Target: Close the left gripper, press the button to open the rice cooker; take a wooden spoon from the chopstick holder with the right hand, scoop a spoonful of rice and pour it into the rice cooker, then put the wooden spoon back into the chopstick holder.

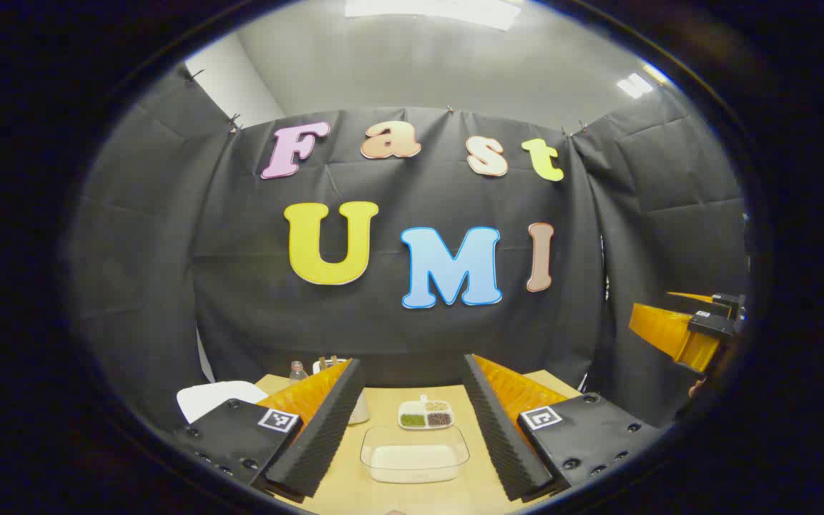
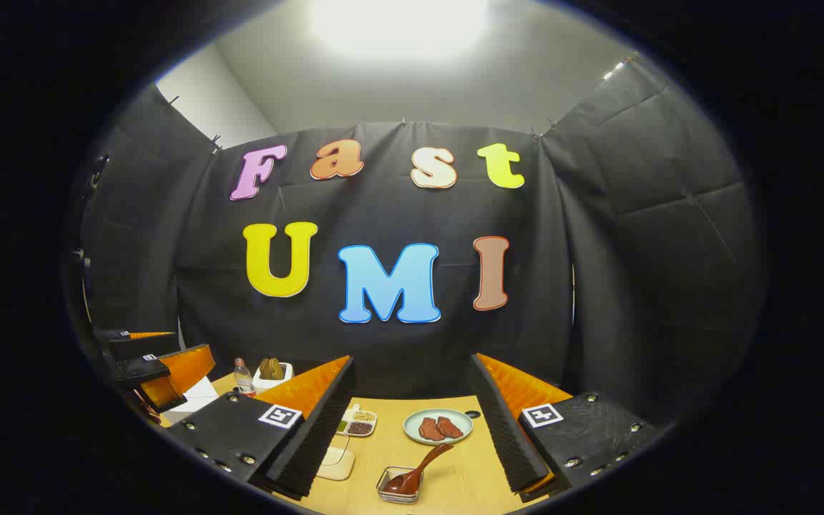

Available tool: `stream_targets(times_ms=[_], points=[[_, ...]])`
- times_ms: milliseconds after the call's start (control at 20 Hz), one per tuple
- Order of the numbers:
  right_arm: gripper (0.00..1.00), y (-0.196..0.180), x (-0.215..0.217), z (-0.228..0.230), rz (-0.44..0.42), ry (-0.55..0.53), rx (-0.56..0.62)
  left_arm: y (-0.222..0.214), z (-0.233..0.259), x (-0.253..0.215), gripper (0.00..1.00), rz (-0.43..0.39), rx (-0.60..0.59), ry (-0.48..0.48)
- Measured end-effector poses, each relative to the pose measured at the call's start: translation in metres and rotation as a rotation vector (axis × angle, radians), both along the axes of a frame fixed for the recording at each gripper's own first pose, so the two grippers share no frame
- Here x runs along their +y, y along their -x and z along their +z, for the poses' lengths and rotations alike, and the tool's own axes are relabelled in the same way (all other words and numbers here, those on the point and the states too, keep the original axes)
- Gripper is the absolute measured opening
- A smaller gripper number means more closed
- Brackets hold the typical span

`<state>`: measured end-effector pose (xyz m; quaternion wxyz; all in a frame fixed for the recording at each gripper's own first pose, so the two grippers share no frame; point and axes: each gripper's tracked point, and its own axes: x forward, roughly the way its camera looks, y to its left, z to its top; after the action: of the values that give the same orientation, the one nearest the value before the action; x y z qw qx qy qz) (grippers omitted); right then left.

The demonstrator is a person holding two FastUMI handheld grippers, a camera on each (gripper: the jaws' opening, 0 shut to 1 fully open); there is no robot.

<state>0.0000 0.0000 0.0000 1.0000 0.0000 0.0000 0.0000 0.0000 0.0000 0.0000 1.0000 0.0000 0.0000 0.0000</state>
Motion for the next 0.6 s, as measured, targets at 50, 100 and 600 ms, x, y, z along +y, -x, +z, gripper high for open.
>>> stream_targets(times_ms=[50,100,600], points=[[0.96,0.000,0.003,0.000,0.008,-0.003,-0.001,0.002,-0.001,0.000,0.94,0.002,-0.002,0.002],[0.96,-0.001,0.004,-0.001,0.007,0.000,0.002,0.003,0.001,0.001,0.96,0.005,-0.006,-0.001],[0.97,-0.008,0.014,-0.005,0.030,-0.003,0.020,0.002,0.001,0.006,0.97,0.010,-0.018,-0.025]])
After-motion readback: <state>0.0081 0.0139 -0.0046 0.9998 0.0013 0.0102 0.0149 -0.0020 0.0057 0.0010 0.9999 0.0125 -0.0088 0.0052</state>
